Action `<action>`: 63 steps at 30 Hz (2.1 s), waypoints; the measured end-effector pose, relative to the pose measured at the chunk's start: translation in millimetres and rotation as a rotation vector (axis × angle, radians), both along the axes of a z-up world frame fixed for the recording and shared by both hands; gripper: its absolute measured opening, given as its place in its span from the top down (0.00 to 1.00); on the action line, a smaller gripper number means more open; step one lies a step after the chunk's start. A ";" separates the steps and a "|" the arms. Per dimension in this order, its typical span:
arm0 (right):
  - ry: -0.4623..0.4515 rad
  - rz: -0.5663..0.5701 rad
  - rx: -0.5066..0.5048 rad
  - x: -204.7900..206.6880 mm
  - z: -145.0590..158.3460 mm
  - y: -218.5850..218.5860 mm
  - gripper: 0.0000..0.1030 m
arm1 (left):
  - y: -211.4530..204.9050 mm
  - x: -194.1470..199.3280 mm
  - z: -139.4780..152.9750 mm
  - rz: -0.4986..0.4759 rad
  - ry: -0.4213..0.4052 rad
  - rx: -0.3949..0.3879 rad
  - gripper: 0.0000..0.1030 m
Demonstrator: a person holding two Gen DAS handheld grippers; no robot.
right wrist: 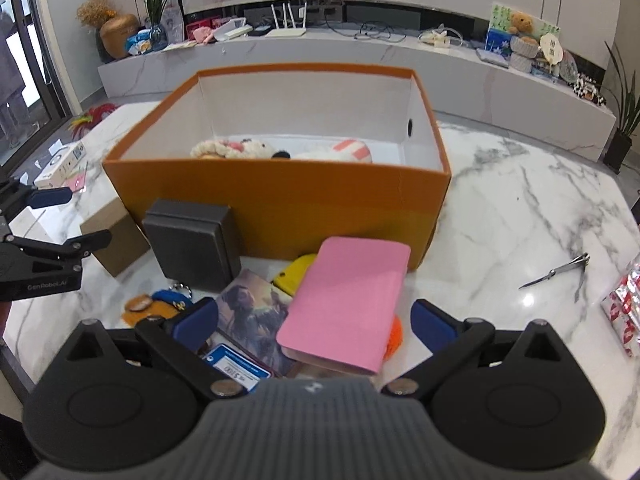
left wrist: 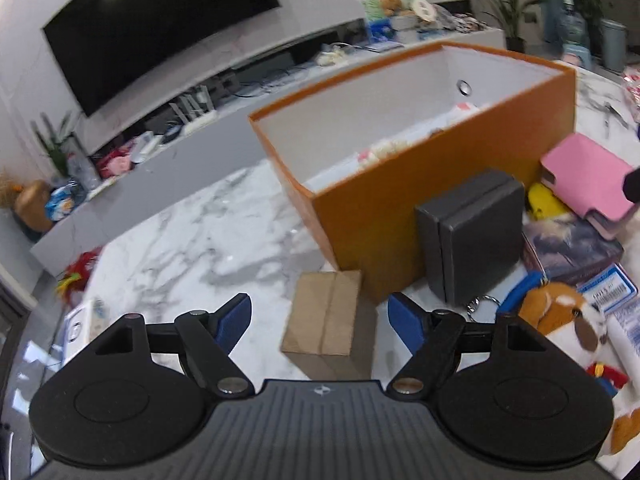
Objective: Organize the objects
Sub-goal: 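Grasp the small cardboard box with the left tool while the right tool grasps the pink case, then lift the cardboard box and pink case and carry them over the orange box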
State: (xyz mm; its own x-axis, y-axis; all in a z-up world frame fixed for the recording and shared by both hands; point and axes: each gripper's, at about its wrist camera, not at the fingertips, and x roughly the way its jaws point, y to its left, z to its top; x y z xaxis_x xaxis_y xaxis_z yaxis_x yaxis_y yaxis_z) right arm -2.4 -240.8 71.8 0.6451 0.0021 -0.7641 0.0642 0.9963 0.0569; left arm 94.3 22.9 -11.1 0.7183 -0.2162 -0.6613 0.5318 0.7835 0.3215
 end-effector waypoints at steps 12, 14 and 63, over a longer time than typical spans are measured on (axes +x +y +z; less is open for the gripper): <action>0.047 -0.024 0.055 14.7 -25.1 -22.2 0.01 | 12.9 37.8 -23.5 0.024 0.161 -0.086 0.19; 0.055 -0.047 0.063 17.4 -30.9 -26.1 0.01 | 10.8 37.6 -25.7 0.022 0.167 -0.081 0.19; 0.017 -0.197 0.014 8.6 -35.5 -4.6 0.26 | 19.0 25.0 -4.6 0.121 0.262 -0.162 0.49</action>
